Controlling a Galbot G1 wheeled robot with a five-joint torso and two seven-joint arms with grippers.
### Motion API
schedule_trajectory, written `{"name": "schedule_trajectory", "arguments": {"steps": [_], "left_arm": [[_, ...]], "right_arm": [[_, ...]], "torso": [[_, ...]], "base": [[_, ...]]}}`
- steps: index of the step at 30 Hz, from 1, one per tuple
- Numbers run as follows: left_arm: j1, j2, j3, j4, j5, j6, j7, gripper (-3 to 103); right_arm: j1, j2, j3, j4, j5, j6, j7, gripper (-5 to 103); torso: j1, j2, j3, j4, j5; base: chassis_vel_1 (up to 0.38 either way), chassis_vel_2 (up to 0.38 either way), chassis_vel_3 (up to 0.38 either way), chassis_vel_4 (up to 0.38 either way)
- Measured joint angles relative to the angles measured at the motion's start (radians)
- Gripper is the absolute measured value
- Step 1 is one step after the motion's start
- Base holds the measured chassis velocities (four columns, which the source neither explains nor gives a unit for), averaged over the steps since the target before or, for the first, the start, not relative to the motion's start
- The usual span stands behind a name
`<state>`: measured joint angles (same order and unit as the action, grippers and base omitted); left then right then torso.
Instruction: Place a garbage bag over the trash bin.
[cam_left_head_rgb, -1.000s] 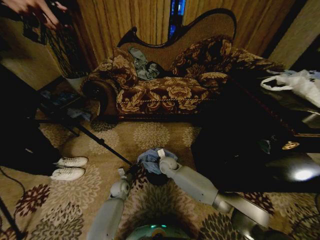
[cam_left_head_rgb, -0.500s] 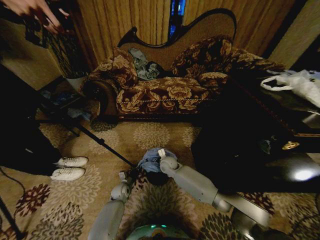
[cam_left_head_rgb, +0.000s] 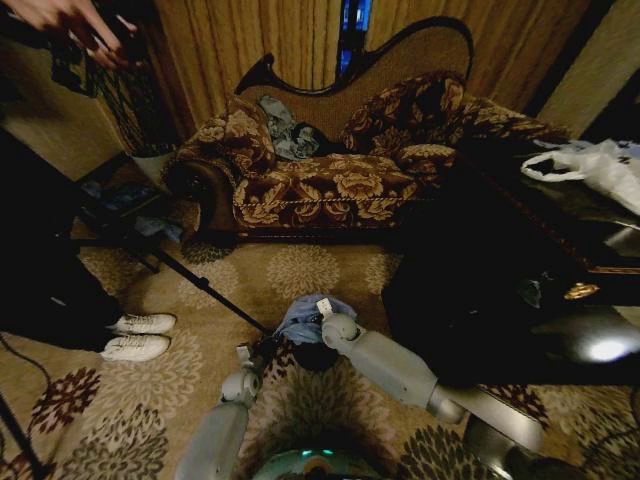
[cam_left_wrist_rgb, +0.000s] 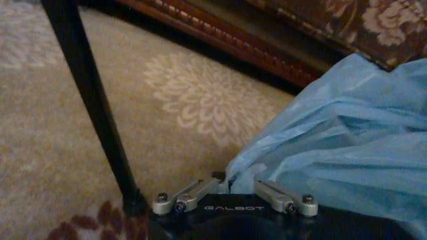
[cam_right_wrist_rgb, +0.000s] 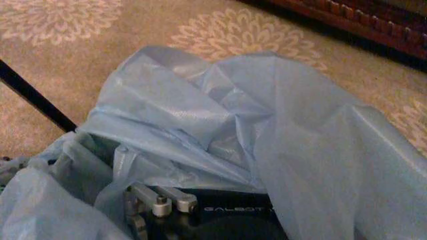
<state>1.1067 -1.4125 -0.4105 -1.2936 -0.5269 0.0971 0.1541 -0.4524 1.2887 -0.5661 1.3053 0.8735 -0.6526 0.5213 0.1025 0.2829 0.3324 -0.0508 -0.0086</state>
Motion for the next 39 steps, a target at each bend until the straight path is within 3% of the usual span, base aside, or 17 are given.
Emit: {"name": "schedule_trajectory", "arguments": {"steps": [1, 3, 8, 12, 14, 21, 23, 24, 26, 29, 30, 32, 39], "left_arm": [[0.000, 0.000, 0.000, 0.000, 0.000, 0.000, 0.000, 6], [0.020, 0.000, 0.000, -0.029, 0.019, -0.032, 0.000, 16], [0.080, 0.005, -0.005, -0.124, 0.032, -0.038, -0.008, 26], [0.172, 0.008, -0.018, -0.272, 0.042, -0.028, -0.034, 48], [0.188, 0.007, -0.019, -0.296, 0.043, -0.026, -0.040, 48], [0.275, -0.002, -0.009, -0.446, 0.050, -0.021, -0.084, 81], [0.278, -0.005, -0.004, -0.464, 0.049, -0.018, -0.087, 81], [0.281, -0.010, 0.005, -0.485, 0.039, -0.012, -0.093, 92], [0.281, -0.014, 0.014, -0.499, 0.022, -0.004, -0.101, 92], [0.268, -0.041, 0.047, -0.523, -0.043, 0.027, -0.163, 100], [0.268, -0.041, 0.047, -0.523, -0.043, 0.027, -0.163, 100], [0.263, -0.078, 0.074, -0.530, -0.082, 0.059, -0.231, 100], [0.266, -0.146, 0.092, -0.532, -0.122, 0.098, -0.299, 100]], "right_arm": [[0.000, 0.000, 0.000, 0.000, 0.000, 0.000, 0.000, 100], [-0.002, 0.002, 0.001, -0.001, 0.000, 0.001, 0.001, 100], [-0.002, 0.004, 0.004, -0.003, 0.000, 0.003, 0.001, 100], [-0.003, 0.006, 0.008, -0.006, 0.000, 0.007, 0.002, 100], [-0.003, 0.006, 0.009, -0.007, 0.000, 0.008, 0.001, 100], [-0.009, 0.001, 0.011, -0.006, 0.002, 0.010, -0.003, 100], [-0.009, 0.001, 0.010, -0.006, 0.002, 0.010, -0.006, 100], [-0.009, 0.000, 0.009, -0.007, 0.002, 0.010, -0.009, 100], [-0.008, 0.001, 0.008, -0.009, 0.002, 0.010, -0.011, 100], [-0.005, 0.005, 0.005, -0.019, 0.001, 0.012, -0.020, 100], [-0.005, 0.005, 0.005, -0.019, 0.001, 0.012, -0.020, 100], [-0.001, 0.011, 0.000, -0.024, 0.001, 0.014, -0.023, 100], [0.001, 0.017, 0.001, -0.033, -0.001, 0.017, -0.031, 100]], "torso": [[0.000, 0.000, 0.000, 0.0000, 0.0000], [0.000, 0.000, 0.000, -0.0001, -0.0001], [0.000, 0.000, 0.000, 0.0001, 0.0000], [0.000, 0.000, 0.000, 0.0001, 0.0001], [0.000, 0.000, 0.000, 0.0001, 0.0001], [0.000, 0.000, 0.000, 0.0002, 0.0000], [0.000, 0.000, 0.000, 0.0000, 0.0001], [0.000, 0.000, 0.000, 0.0000, 0.0001], [0.000, 0.000, 0.000, 0.0000, 0.0000], [0.000, 0.000, 0.000, 0.0000, 0.0002], [0.000, 0.000, 0.000, 0.0000, 0.0002], [0.000, 0.000, 0.000, -0.0001, 0.0001], [0.000, 0.000, 0.000, 0.0000, 0.0002]], "base": [[0.000, 0.000, 0.000, 0.000], [0.000, 0.000, 0.000, 0.000], [0.000, 0.000, 0.000, 0.000], [0.000, 0.000, 0.000, 0.000], [0.000, 0.000, 0.000, 0.000], [0.000, 0.000, 0.000, 0.000], [0.000, 0.000, 0.000, 0.000], [0.000, 0.000, 0.000, 0.000], [0.000, 0.000, 0.000, 0.000], [0.000, 0.000, 0.000, 0.000], [0.000, 0.000, 0.000, 0.000], [0.000, 0.000, 0.000, 0.000], [0.000, 0.000, 0.000, 0.000]]}}
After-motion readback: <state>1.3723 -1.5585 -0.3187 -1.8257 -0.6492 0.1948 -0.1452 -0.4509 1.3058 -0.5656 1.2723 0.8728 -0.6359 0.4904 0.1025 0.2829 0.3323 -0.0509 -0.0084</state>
